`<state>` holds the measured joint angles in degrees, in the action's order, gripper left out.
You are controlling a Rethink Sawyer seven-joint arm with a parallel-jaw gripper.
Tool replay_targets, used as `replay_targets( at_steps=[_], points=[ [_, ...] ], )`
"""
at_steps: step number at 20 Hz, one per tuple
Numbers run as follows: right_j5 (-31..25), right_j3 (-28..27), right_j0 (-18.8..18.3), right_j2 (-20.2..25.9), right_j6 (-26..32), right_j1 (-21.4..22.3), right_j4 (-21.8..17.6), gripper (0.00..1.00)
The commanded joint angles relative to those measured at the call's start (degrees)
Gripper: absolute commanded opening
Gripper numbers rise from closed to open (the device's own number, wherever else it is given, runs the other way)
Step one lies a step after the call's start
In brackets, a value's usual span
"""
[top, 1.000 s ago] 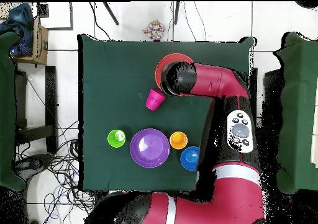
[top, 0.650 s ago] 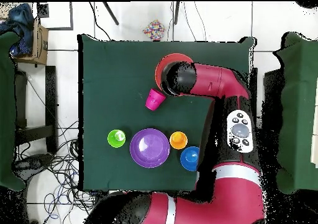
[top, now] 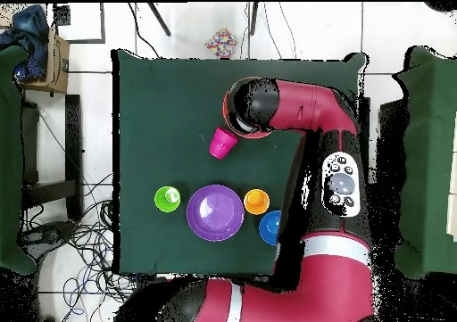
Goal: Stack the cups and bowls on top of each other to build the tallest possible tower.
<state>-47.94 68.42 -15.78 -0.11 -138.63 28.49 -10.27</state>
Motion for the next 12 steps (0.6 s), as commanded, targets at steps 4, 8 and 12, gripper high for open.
replay_targets(
  at_steps=[4,8,12],
  points=[
    [-9.72,-4.18,2.12,3.2,6.19,-1.12,-2.34,1.0],
    [-10.99,-4.44,3.27,2.98,3.33,-0.95,-1.32,1.0],
    [-14.48,-5.96,6.33,1.42,-1.08,-0.57,-0.7,1.0]
  ],
)
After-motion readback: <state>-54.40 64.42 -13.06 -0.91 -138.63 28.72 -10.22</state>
